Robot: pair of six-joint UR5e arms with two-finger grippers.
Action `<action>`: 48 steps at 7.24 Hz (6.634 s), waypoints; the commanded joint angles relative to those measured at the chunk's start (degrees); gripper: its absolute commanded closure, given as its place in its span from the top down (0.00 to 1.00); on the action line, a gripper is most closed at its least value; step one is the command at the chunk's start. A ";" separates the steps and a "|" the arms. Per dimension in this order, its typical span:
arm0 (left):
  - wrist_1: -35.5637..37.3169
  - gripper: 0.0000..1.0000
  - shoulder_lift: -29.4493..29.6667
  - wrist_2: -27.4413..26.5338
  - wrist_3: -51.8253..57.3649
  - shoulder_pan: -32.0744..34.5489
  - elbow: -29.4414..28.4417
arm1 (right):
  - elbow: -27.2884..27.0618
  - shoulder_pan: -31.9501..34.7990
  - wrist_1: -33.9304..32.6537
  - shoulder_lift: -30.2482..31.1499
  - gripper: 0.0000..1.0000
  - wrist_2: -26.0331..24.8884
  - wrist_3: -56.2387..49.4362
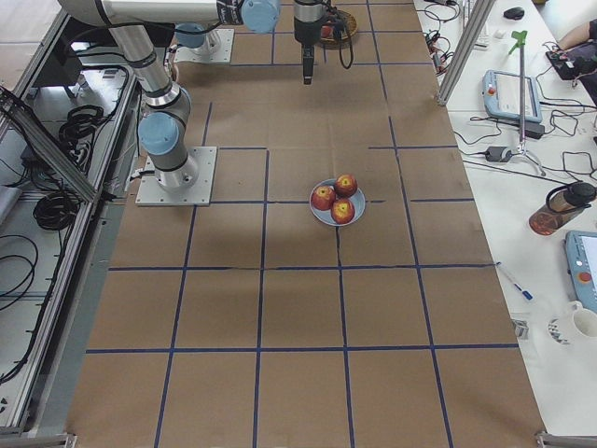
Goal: Transfer apple from basket to plate
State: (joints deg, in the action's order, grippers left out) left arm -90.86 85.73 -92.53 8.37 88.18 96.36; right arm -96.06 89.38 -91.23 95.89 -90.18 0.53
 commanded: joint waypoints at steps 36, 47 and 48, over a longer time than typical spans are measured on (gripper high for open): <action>40.50 0.59 38.02 -0.72 -27.26 25.02 -5.92 | 0.00 0.00 0.09 0.09 1.00 0.00 0.00; 27.11 0.99 27.17 -0.11 -25.08 23.80 -6.97 | -0.09 0.00 0.09 0.00 1.00 -0.08 0.00; 23.05 0.99 22.95 -0.02 -21.50 22.57 -6.89 | -0.09 0.00 0.09 0.00 1.00 -0.17 0.00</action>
State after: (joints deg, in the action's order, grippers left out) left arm -62.07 114.02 -92.75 -16.38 111.99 89.46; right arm -96.12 89.39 -91.15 95.92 -90.33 0.52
